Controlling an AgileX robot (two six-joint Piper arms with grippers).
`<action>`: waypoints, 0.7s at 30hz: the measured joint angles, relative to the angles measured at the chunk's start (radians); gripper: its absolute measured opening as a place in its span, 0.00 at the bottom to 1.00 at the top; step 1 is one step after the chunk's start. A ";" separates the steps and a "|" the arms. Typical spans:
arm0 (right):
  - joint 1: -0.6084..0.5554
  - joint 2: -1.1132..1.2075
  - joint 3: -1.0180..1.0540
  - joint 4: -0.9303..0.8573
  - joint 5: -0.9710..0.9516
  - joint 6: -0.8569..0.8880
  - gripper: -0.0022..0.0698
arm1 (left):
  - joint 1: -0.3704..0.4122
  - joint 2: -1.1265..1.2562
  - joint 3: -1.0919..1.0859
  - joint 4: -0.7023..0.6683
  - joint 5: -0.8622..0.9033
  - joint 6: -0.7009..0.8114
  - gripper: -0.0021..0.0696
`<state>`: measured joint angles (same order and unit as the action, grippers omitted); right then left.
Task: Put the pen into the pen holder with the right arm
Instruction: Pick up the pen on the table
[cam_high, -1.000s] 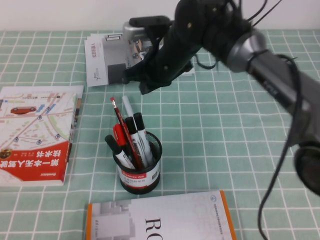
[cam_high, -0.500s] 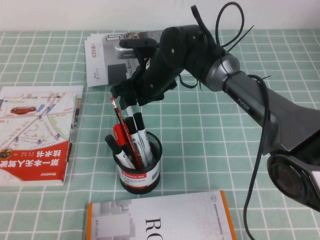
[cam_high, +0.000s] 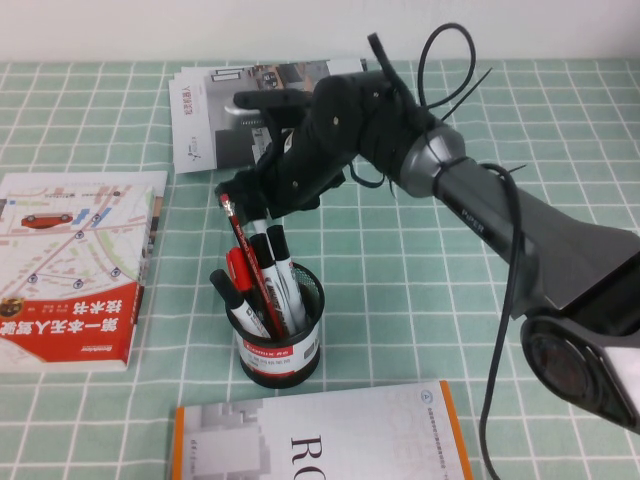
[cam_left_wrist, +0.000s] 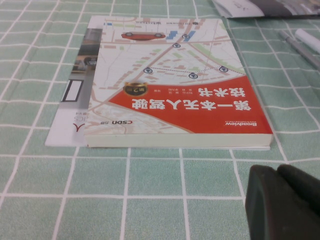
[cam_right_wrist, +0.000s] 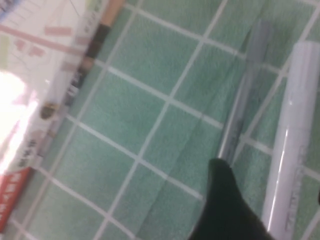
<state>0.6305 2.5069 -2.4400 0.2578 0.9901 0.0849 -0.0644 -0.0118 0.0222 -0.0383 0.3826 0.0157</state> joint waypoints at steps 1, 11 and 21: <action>0.002 0.005 0.000 -0.006 0.000 0.000 0.52 | 0.000 0.000 0.000 0.000 0.000 0.000 0.02; 0.006 0.033 0.000 -0.069 0.019 0.000 0.52 | 0.000 0.000 0.000 0.000 0.000 0.000 0.02; 0.006 0.035 0.000 -0.118 0.019 -0.004 0.52 | 0.000 0.000 0.000 0.000 0.000 0.000 0.02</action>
<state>0.6367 2.5419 -2.4400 0.1401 1.0093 0.0811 -0.0644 -0.0118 0.0222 -0.0383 0.3826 0.0157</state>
